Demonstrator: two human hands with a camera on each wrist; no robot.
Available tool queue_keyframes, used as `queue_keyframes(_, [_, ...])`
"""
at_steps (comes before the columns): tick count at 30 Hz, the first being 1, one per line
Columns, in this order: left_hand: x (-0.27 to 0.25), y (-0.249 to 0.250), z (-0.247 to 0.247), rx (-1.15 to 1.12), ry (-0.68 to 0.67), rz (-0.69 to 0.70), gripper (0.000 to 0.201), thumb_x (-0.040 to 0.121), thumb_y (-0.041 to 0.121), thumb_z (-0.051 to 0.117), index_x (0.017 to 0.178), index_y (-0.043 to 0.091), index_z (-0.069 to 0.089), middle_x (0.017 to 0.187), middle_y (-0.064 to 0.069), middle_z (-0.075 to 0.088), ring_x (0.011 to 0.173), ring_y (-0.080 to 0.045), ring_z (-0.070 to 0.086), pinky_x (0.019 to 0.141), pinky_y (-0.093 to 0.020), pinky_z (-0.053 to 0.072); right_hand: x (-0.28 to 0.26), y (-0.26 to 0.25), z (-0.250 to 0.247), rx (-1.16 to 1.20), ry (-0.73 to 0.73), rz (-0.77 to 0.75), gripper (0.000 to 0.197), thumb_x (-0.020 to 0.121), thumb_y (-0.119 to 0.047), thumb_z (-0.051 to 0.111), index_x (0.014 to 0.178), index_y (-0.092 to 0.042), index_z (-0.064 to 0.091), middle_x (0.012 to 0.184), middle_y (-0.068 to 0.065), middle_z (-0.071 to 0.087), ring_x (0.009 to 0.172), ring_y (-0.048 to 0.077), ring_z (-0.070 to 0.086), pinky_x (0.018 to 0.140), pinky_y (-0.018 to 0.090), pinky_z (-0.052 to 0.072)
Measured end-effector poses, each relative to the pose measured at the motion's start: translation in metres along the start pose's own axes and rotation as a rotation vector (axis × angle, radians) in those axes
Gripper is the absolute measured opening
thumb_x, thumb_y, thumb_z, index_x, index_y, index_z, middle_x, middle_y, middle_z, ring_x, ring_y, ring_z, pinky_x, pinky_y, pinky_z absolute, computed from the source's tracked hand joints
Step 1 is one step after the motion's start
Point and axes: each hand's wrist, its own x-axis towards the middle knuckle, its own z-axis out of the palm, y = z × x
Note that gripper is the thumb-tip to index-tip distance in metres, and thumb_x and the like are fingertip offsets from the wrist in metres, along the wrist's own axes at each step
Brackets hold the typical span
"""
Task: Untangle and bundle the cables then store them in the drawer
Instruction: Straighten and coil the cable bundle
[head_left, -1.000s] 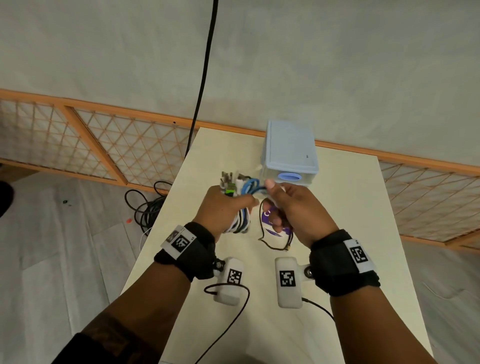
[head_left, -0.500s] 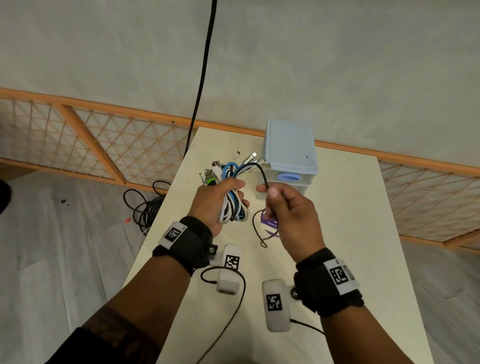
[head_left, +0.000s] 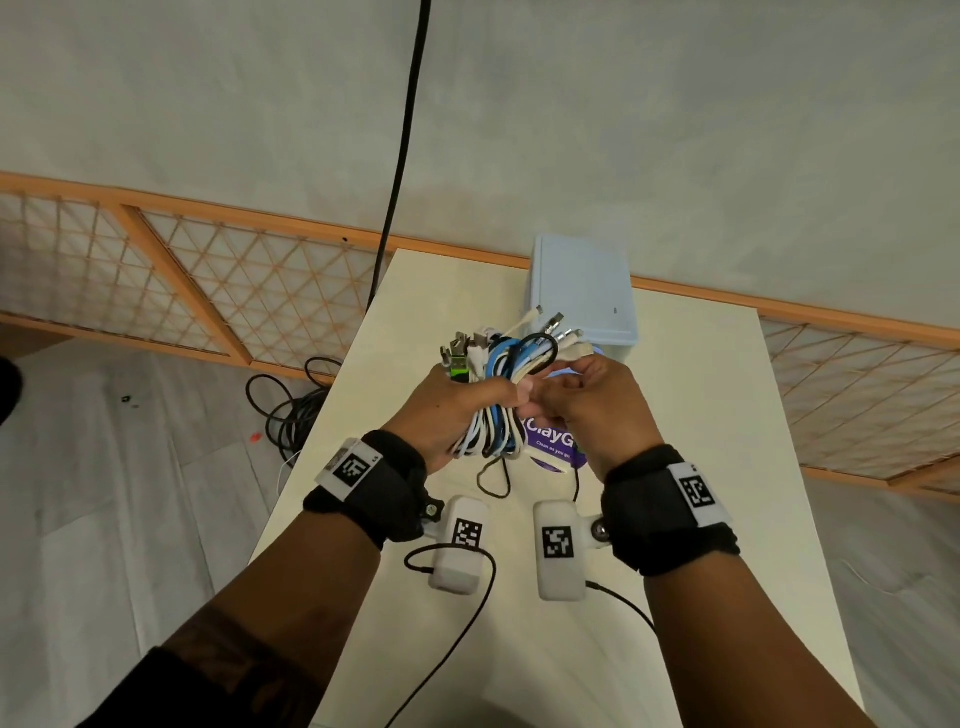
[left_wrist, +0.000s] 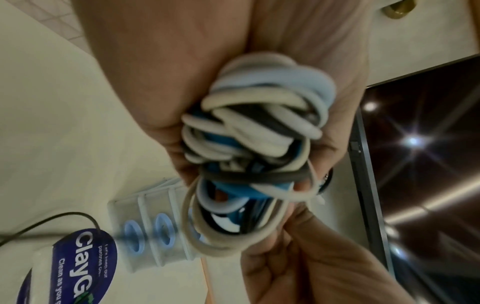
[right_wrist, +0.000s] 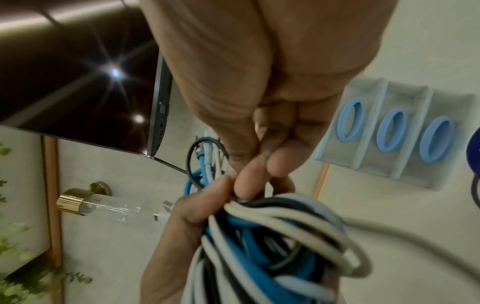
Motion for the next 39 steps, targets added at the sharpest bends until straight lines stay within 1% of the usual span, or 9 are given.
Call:
queue_keyframes(2, [0.003,0.0,-0.001,0.065,0.02,0.023,0.039,0.077,0.018,0.078,0.113,0.002,0.077,0.105,-0.024,0.077,0.102,-0.041,0.074,0.1,-0.05,0.057,0.0,0.002,0.003,-0.1,0.044,-0.018,0.017,0.089,-0.006,0.072,0.099,0.007,0.07,0.058,-0.003,0.071,0.05,0.005,0.063,0.055,0.018,0.051])
queue_keyframes(8, [0.009,0.009,0.004,-0.123,0.105,0.075,0.02,0.075,0.007,0.074,0.094,0.005,0.078,0.09,-0.018,0.076,0.087,-0.036,0.074,0.088,-0.051,0.06,-0.001,0.027,0.022,-0.099,0.063,0.123,0.054,0.086,-0.072,0.055,0.116,-0.027,0.06,0.112,0.003,0.07,0.098,0.016,0.068,0.088,0.04,0.058])
queue_keyframes(12, [0.016,0.016,0.002,-0.298,0.193,0.03,0.012,0.073,0.009,0.071,0.083,0.002,0.07,0.073,-0.011,0.07,0.073,-0.03,0.075,0.075,-0.042,0.06,-0.016,0.027,0.024,0.136,-0.216,0.186,0.053,0.104,-0.056,0.03,0.111,-0.021,0.07,0.091,0.009,0.071,0.091,0.022,0.067,0.089,0.038,0.055])
queue_keyframes(16, [0.023,0.024,-0.007,-0.369,0.295,0.065,0.002,0.088,0.004,0.068,0.087,0.002,0.066,0.072,-0.008,0.061,0.062,-0.022,0.07,0.063,-0.034,0.059,-0.025,0.041,0.015,0.015,-0.394,0.18,0.029,0.107,-0.027,0.045,0.099,-0.009,0.067,0.079,0.011,0.059,0.075,0.019,0.061,0.081,0.036,0.059])
queue_keyframes(21, [0.03,0.027,-0.031,-0.09,0.482,0.154,0.005,0.09,0.003,0.073,0.09,0.002,0.068,0.063,-0.001,0.067,0.056,-0.023,0.071,0.064,-0.037,0.061,-0.03,0.039,-0.009,-0.123,-0.482,0.288,0.013,0.099,-0.01,0.061,0.104,-0.005,0.072,0.08,0.002,0.066,0.077,0.016,0.068,0.075,0.036,0.062])
queue_keyframes(29, [0.014,-0.006,-0.022,-0.013,0.272,0.02,0.014,0.07,0.012,0.078,0.081,0.006,0.073,0.066,-0.009,0.064,0.059,-0.025,0.062,0.069,-0.038,0.054,-0.007,0.002,0.001,-0.222,-0.041,-0.107,0.012,0.095,-0.016,0.067,0.094,-0.013,0.078,0.081,-0.009,0.072,0.067,-0.001,0.061,0.059,0.013,0.05])
queue_keyframes(33, [0.004,-0.011,-0.009,-0.208,0.123,-0.019,0.02,0.077,0.003,0.068,0.096,0.0,0.073,0.078,-0.013,0.071,0.067,-0.025,0.069,0.063,-0.032,0.056,-0.003,0.007,0.017,-0.094,0.105,-0.062,0.014,0.097,-0.014,0.065,0.091,-0.009,0.077,0.062,-0.012,0.065,0.05,0.002,0.054,0.057,0.018,0.053])
queue_keyframes(37, [0.001,-0.011,-0.01,-0.26,0.042,-0.115,0.045,0.084,0.003,0.067,0.128,-0.005,0.067,0.109,-0.026,0.069,0.092,-0.035,0.069,0.076,-0.038,0.061,-0.002,0.009,0.024,-0.007,0.255,-0.036,0.011,0.095,-0.013,0.067,0.096,-0.007,0.077,0.079,0.004,0.073,0.052,-0.002,0.062,0.055,0.012,0.05])
queue_keyframes(39, [0.0,-0.007,-0.01,-0.184,0.016,-0.137,0.042,0.087,-0.001,0.068,0.129,-0.004,0.067,0.11,-0.028,0.068,0.085,-0.031,0.071,0.068,-0.035,0.06,-0.004,0.011,0.026,0.07,0.284,0.001,0.011,0.094,-0.011,0.069,0.099,-0.005,0.076,0.085,0.009,0.075,0.054,0.0,0.066,0.055,0.012,0.052])
